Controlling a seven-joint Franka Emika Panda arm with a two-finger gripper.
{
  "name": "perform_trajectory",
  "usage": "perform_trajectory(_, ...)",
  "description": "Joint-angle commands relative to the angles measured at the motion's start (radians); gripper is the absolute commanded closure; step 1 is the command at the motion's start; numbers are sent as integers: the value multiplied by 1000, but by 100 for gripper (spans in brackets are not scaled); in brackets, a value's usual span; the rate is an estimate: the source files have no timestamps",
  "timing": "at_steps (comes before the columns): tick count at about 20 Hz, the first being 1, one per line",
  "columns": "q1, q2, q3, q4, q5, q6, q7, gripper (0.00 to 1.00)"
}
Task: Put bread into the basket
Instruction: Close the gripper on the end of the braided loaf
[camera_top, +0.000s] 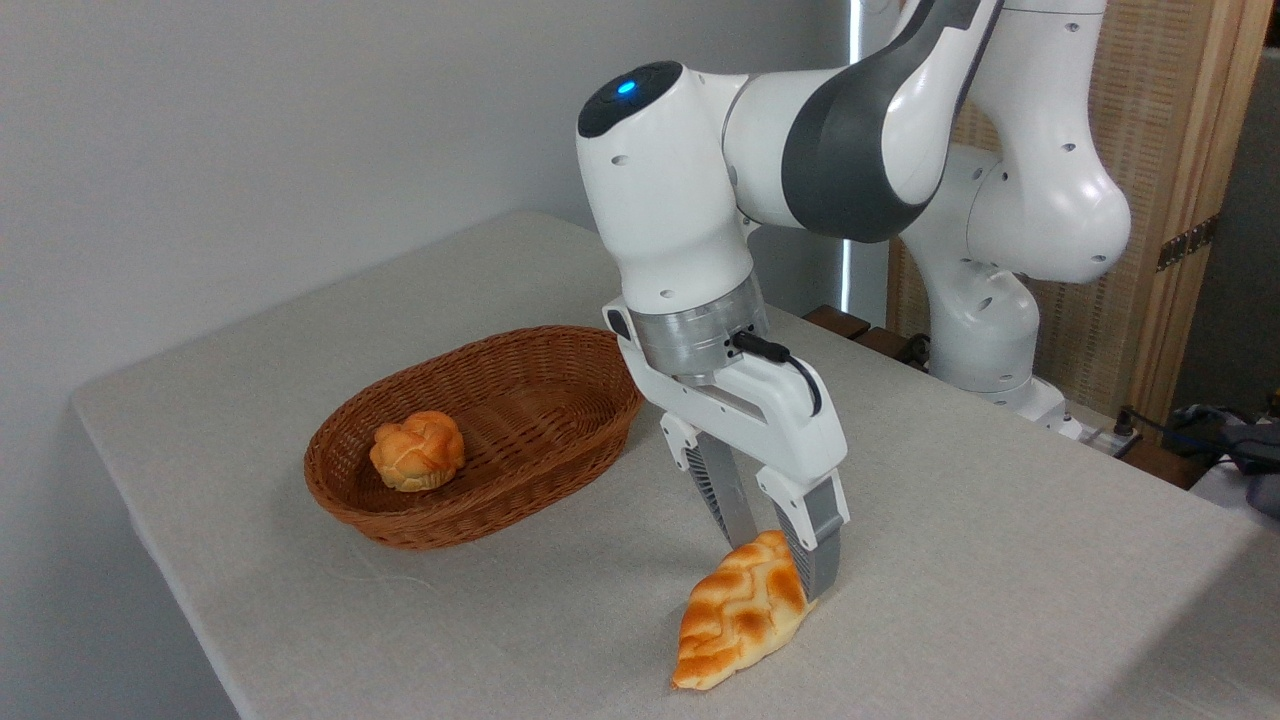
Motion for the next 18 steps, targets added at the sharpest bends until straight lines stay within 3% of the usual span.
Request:
perform_trajectory(1, -7, -7, 18, -17, 22, 34, 15, 0)
perform_trajectory(8, -7, 38, 24, -28, 8, 99, 12, 0)
perform_trajectory(12, -8, 53, 24, -40, 6, 164, 12, 24)
perform_trajectory(16, -11, 53, 24, -40, -61, 164, 13, 53)
perform_trajectory(18, -14, 52, 24, -40, -63, 161, 15, 58)
